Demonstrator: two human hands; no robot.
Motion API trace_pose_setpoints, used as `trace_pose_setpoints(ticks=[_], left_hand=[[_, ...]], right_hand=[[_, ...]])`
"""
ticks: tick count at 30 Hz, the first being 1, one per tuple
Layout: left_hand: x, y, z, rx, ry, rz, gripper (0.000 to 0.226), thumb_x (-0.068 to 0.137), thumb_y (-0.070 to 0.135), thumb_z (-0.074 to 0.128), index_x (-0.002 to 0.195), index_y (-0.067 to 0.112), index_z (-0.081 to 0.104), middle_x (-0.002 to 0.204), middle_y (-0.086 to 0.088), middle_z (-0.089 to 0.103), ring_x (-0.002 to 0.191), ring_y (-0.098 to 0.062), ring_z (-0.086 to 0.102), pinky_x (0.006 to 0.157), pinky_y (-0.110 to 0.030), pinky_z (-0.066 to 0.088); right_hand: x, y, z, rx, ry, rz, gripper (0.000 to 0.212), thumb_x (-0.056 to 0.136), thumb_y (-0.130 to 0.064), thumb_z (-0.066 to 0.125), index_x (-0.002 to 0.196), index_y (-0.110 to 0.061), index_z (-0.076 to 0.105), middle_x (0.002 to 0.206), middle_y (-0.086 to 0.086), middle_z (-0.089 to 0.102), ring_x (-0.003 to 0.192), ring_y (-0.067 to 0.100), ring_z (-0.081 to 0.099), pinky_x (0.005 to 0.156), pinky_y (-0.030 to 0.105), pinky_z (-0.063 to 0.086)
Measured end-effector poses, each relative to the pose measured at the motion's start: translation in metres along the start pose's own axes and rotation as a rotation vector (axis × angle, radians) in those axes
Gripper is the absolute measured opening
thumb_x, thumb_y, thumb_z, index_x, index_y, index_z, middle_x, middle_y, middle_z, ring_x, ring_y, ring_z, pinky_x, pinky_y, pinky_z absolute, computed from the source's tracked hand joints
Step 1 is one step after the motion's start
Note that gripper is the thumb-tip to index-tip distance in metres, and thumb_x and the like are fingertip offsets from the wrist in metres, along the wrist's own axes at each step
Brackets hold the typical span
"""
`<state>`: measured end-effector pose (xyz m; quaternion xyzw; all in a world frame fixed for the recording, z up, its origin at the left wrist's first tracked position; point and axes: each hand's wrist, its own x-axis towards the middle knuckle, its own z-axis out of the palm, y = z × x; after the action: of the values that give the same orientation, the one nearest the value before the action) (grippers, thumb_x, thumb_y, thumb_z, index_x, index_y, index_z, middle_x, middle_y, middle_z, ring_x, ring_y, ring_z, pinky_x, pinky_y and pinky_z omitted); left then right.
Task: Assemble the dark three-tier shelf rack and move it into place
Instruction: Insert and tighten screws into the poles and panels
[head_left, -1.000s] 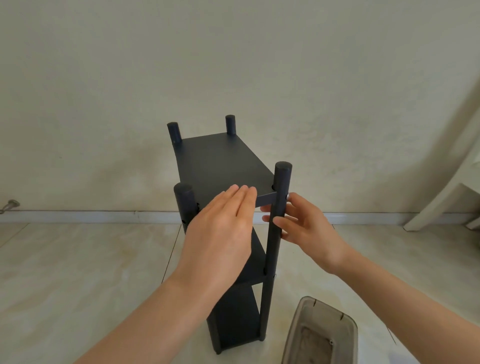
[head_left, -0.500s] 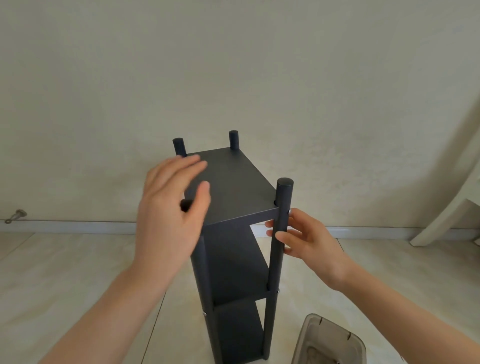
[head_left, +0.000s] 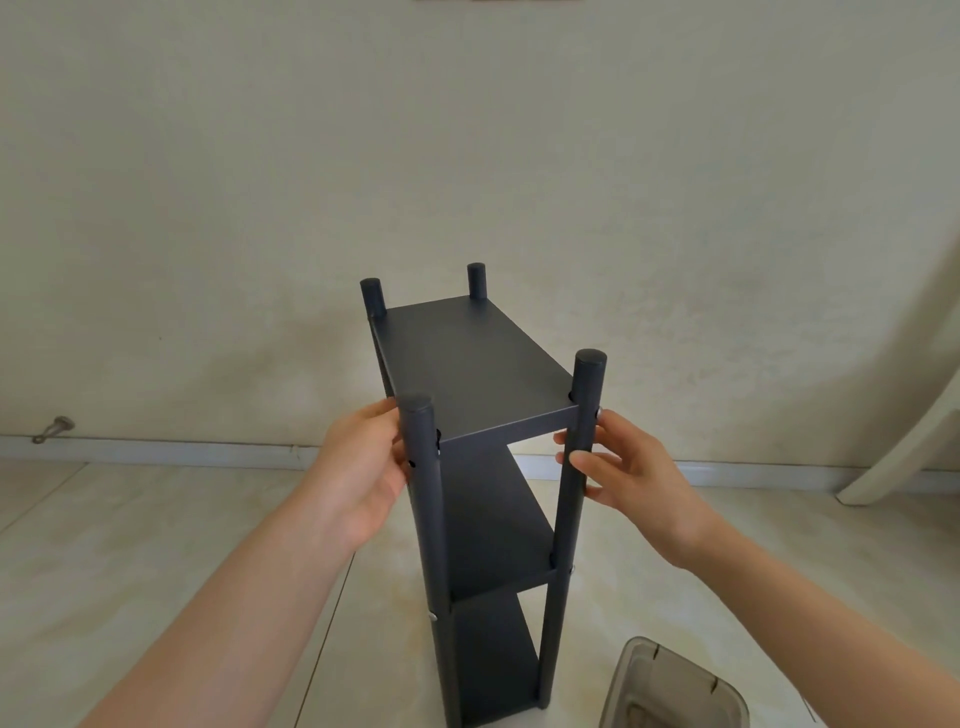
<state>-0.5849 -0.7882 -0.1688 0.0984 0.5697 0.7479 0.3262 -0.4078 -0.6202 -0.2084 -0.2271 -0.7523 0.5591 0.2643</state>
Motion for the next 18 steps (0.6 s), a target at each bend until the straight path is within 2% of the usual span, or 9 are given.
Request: trace_pose_setpoints(ticks=[1, 2, 4, 7, 10, 12, 15, 18], left_hand=[[0.0, 0.0, -0.001, 0.001, -0.01, -0.004, 0.019, 0.099, -0.003, 0.053, 0.088, 0.003, 0.068, 0.056, 0.0, 0.057, 0.043, -0.007, 0.054, 0.044, -0.021, 0.049], [0.0, 0.0, -0.002, -0.012, -0.019, -0.001, 0.021, 0.099, -0.002, 0.054, 0.084, 0.006, 0.066, 0.055, 0.001, 0.059, 0.044, -0.007, 0.057, 0.044, -0.021, 0.05], [-0.001, -0.002, -0.004, -0.063, -0.03, -0.001, 0.015, 0.098, -0.001, 0.055, 0.088, 0.004, 0.066, 0.058, 0.0, 0.066, 0.05, -0.009, 0.065, 0.047, -0.022, 0.052], [-0.006, -0.007, -0.005, -0.133, -0.101, -0.016, 0.009, 0.093, 0.0, 0.061, 0.096, -0.002, 0.069, 0.079, -0.01, 0.075, 0.068, -0.017, 0.074, 0.056, -0.026, 0.058], [-0.017, -0.014, -0.004, -0.096, -0.251, -0.031, 0.034, 0.079, 0.016, 0.073, 0.109, -0.001, 0.07, 0.103, -0.014, 0.077, 0.092, -0.025, 0.076, 0.069, -0.03, 0.062], [-0.024, -0.018, -0.001, -0.056, -0.331, -0.037, 0.049, 0.075, 0.024, 0.076, 0.118, 0.002, 0.067, 0.111, -0.013, 0.075, 0.103, -0.027, 0.074, 0.077, -0.032, 0.062], [-0.029, -0.022, 0.003, -0.022, -0.371, -0.052, 0.059, 0.073, 0.03, 0.076, 0.124, 0.006, 0.062, 0.115, -0.01, 0.075, 0.107, -0.027, 0.072, 0.089, -0.036, 0.06], [-0.032, -0.027, 0.006, -0.039, -0.368, -0.083, 0.06, 0.073, 0.03, 0.073, 0.125, 0.005, 0.059, 0.114, -0.007, 0.076, 0.106, -0.025, 0.073, 0.086, -0.033, 0.06]], right_hand=[[0.001, 0.001, -0.001, -0.002, -0.001, -0.001, 0.028, 0.099, -0.011, 0.056, 0.12, -0.03, 0.06, 0.114, -0.009, 0.068, 0.104, 0.015, 0.068, 0.09, 0.033, 0.057], [0.003, 0.002, -0.001, -0.006, 0.002, -0.001, 0.03, 0.099, -0.01, 0.055, 0.122, -0.029, 0.061, 0.115, -0.008, 0.067, 0.102, 0.014, 0.068, 0.091, 0.033, 0.057], [0.007, 0.003, 0.0, -0.016, 0.023, -0.008, 0.033, 0.099, -0.007, 0.055, 0.125, -0.028, 0.061, 0.115, -0.01, 0.066, 0.099, 0.011, 0.068, 0.092, 0.034, 0.057], [0.013, 0.005, 0.005, -0.016, 0.085, -0.031, 0.041, 0.1, -0.005, 0.053, 0.121, -0.039, 0.06, 0.11, -0.015, 0.067, 0.097, 0.008, 0.068, 0.089, 0.029, 0.057], [0.019, 0.006, 0.008, 0.002, 0.146, -0.036, 0.047, 0.101, -0.002, 0.048, 0.114, -0.045, 0.061, 0.104, -0.018, 0.068, 0.097, 0.008, 0.067, 0.088, 0.028, 0.056], [0.022, 0.005, 0.007, 0.008, 0.168, -0.031, 0.05, 0.101, -0.001, 0.047, 0.113, -0.046, 0.063, 0.102, -0.019, 0.068, 0.098, 0.011, 0.067, 0.091, 0.032, 0.055], [0.026, 0.004, 0.007, 0.02, 0.18, -0.018, 0.047, 0.101, 0.0, 0.046, 0.123, -0.038, 0.063, 0.113, -0.009, 0.068, 0.108, 0.019, 0.064, 0.1, 0.041, 0.052], [0.031, 0.005, 0.006, 0.022, 0.182, -0.01, 0.045, 0.101, -0.001, 0.047, 0.134, -0.029, 0.059, 0.12, -0.002, 0.066, 0.114, 0.025, 0.062, 0.103, 0.046, 0.05]])
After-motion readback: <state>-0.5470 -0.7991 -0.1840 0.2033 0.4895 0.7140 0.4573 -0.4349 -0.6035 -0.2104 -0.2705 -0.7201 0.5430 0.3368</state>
